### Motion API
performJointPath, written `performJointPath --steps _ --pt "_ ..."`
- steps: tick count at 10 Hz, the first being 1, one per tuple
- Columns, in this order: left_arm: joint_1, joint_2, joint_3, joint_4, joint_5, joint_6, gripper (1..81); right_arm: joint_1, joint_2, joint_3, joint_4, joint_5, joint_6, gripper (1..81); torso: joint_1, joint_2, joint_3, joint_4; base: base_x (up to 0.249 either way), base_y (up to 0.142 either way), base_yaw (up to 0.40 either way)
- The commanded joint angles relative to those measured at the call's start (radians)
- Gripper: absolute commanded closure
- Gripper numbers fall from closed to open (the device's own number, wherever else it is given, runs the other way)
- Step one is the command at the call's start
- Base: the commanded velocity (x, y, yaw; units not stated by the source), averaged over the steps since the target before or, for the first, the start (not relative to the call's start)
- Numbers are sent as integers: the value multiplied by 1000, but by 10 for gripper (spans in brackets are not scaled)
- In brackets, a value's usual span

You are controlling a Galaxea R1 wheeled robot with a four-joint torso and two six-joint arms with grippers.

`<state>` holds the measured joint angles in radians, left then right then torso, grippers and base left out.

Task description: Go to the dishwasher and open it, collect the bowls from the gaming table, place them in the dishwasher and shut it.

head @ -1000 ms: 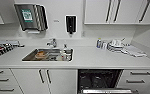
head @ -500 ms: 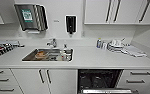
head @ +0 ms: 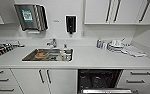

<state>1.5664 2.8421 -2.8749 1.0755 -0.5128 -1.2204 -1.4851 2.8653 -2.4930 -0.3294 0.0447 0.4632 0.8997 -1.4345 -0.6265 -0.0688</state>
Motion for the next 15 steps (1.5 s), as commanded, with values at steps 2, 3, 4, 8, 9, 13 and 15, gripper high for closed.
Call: performJointPath --steps 2,3,4,8,9,13,15 --pt "-27 -13 -17 4 34 15 10 30 31 -58 -13 -49 -8 10 0 0 0 0 0 0 0" --pt "-28 -9 -17 6 46 16 10 25 38 -67 -11 -48 -8 10 -64 100 0 0 0 0 0" --pt "-30 0 -17 6 72 25 10 24 39 -70 -11 -46 -8 10 -66 101 0 0 0 0 0" --pt "-33 10 -15 7 103 36 10 22 41 -67 -7 -46 -8 10 -134 206 41 0 0 0 0" --pt "-33 10 -15 7 103 36 10 22 41 -67 -5 -48 -8 10 -154 238 95 0 0 0 0" --pt "-33 8 -15 7 103 41 10 21 42 -66 -5 -46 -8 10 -230 354 194 0 0 0 0" --pt "-33 8 -15 7 103 41 10 21 45 -64 -7 -46 -8 10 -274 421 260 0 0 0 0"
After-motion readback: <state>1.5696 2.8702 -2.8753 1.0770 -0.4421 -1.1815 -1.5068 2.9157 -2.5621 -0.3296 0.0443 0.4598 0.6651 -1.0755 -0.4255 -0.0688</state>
